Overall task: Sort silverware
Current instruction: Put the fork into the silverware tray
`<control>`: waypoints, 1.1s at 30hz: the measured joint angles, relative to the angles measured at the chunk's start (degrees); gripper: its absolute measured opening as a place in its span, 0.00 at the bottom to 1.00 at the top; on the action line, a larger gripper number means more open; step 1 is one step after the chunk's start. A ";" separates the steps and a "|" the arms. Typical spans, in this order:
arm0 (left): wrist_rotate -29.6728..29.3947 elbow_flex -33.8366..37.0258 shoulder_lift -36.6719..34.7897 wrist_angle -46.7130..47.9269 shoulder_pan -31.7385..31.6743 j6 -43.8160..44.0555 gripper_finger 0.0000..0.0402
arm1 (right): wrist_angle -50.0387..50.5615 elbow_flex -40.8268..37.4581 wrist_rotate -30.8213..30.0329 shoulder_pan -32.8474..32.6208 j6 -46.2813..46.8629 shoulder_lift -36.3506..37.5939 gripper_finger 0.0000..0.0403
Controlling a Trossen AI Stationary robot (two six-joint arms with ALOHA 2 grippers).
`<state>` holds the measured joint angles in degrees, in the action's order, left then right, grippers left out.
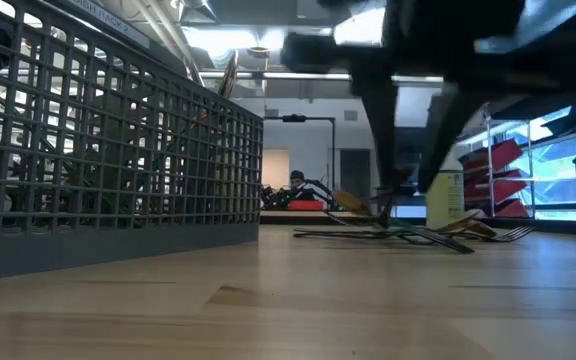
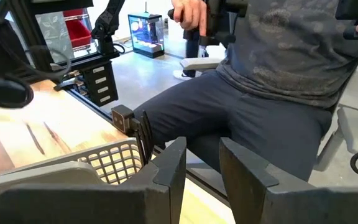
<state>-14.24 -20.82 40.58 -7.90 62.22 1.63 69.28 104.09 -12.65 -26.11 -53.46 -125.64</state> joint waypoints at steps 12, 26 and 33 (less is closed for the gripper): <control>0.00 0.00 -0.09 -0.11 0.00 0.04 0.20 | 8.65 16.14 6.12 2.42 10.99 0.11 0.21; 0.00 -0.02 -0.57 -0.22 0.00 0.08 0.20 | 9.10 29.16 9.32 6.81 18.13 6.24 0.21; 0.01 -0.02 -1.73 -0.21 0.02 -0.21 0.20 | -2.33 29.29 15.77 7.46 22.29 10.06 0.21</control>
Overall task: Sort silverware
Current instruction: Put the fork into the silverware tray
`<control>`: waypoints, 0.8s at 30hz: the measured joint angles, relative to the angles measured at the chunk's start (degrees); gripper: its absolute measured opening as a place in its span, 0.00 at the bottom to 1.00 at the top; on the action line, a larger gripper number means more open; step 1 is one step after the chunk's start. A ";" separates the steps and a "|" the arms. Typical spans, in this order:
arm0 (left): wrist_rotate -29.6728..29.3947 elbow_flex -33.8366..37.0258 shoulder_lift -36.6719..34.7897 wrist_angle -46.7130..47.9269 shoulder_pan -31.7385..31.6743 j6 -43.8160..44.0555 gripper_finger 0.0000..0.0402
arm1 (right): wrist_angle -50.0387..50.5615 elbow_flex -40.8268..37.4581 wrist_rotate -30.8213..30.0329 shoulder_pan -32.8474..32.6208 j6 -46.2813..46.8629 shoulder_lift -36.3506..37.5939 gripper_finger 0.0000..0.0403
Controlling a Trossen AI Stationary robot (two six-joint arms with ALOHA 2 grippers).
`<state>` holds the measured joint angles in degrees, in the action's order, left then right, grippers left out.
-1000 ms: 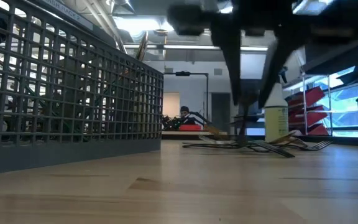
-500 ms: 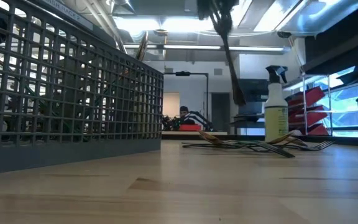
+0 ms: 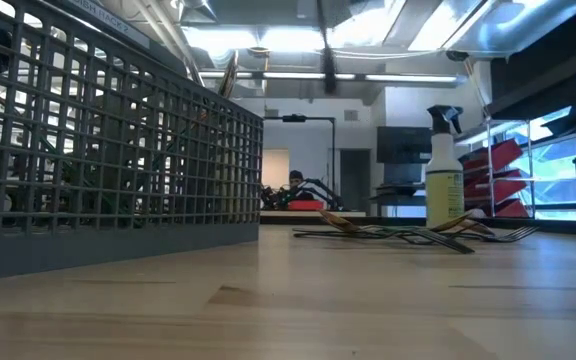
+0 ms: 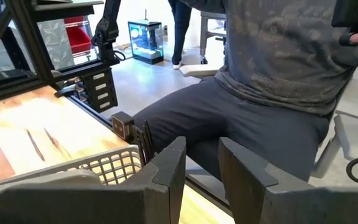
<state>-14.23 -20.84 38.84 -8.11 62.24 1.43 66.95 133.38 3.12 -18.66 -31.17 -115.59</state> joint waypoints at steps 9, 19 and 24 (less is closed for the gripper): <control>-0.62 0.00 -2.75 -1.48 -0.02 -0.17 0.20 | -23.73 0.02 22.22 -0.12 0.83 -0.51 0.21; -3.57 -1.99 -7.12 -1.95 -0.02 -6.69 0.20 | -33.80 0.02 23.95 -0.06 -1.65 -2.61 0.21; -7.34 -2.01 -7.86 -1.01 -0.02 -7.89 0.20 | -40.09 -0.01 20.49 -0.11 4.90 -7.28 0.21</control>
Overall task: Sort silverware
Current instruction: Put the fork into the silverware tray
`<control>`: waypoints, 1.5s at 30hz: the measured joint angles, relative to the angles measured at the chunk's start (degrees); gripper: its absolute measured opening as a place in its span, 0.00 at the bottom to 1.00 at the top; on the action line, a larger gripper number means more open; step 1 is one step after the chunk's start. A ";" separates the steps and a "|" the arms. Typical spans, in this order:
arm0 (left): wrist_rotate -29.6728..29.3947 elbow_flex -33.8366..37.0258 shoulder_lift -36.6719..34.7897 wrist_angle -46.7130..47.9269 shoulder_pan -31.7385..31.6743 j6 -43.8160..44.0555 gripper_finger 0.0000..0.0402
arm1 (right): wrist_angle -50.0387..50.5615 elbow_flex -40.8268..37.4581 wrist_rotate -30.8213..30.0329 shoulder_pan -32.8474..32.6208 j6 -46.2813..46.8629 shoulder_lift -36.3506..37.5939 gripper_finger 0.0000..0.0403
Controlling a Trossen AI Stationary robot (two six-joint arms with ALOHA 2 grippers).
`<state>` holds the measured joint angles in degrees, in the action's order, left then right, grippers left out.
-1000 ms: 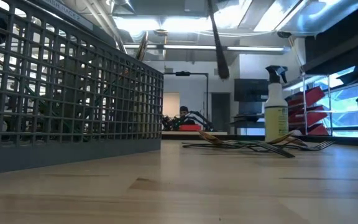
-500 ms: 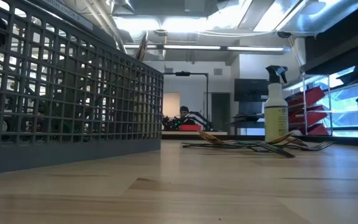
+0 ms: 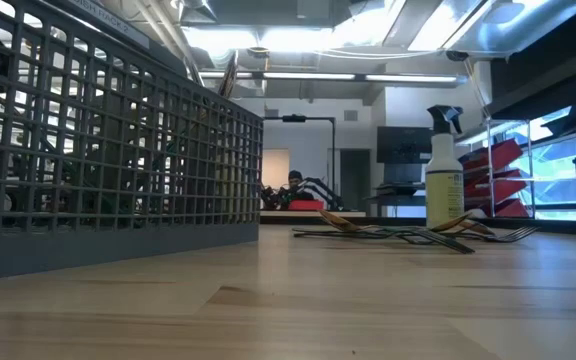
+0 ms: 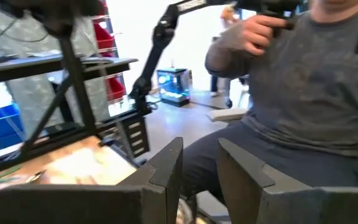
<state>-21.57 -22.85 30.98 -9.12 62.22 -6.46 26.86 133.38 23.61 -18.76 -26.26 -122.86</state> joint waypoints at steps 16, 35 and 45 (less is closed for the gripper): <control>-2.35 0.00 0.00 3.80 0.00 0.66 0.20 | -7.71 -0.05 -9.06 -0.71 11.75 -8.19 0.21; -5.79 0.00 0.00 5.20 0.00 1.78 0.20 | -7.10 -0.08 -16.57 -0.72 24.53 -10.58 0.26; -6.44 0.00 0.00 6.16 0.00 2.69 0.20 | -7.67 -0.08 -16.57 -0.77 26.68 -10.58 0.43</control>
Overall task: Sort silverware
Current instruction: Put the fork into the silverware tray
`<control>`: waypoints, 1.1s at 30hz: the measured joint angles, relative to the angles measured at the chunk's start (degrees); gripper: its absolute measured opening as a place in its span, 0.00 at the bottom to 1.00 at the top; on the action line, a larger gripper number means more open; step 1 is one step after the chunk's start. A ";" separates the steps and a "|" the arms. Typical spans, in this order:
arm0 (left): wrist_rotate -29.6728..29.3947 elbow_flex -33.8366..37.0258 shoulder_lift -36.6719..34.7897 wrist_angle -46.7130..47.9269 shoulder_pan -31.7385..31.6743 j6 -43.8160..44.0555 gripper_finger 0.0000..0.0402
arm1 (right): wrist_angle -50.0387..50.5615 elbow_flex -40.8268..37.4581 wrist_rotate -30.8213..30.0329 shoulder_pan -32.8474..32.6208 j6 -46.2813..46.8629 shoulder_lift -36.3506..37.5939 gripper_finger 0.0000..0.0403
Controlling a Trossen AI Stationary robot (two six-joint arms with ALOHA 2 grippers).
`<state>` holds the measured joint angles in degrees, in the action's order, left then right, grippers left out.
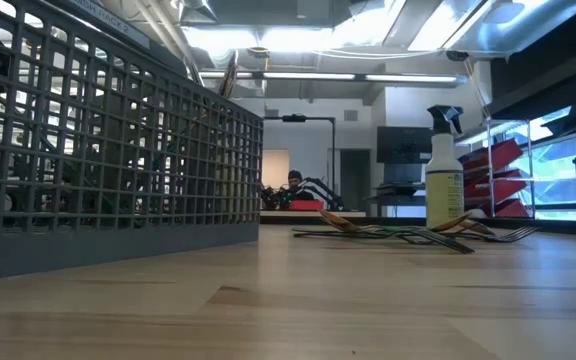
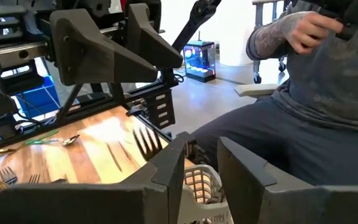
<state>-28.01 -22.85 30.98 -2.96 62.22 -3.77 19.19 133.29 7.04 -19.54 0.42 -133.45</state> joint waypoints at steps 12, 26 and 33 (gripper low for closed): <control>-1.95 0.00 0.00 0.59 0.00 -1.06 0.20 | -0.94 0.00 6.71 -0.32 2.15 1.51 0.56; -11.87 -3.63 0.29 -2.47 -3.50 -14.21 0.20 | 25.86 0.11 -2.83 -4.30 1.13 7.13 0.56; -10.57 -8.24 2.98 -2.30 -8.37 -19.19 0.20 | 28.97 0.08 -9.08 -5.67 3.33 5.35 0.56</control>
<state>-38.58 -31.09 33.96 -5.27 53.84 -22.96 48.16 133.37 -2.04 -25.21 3.74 -128.10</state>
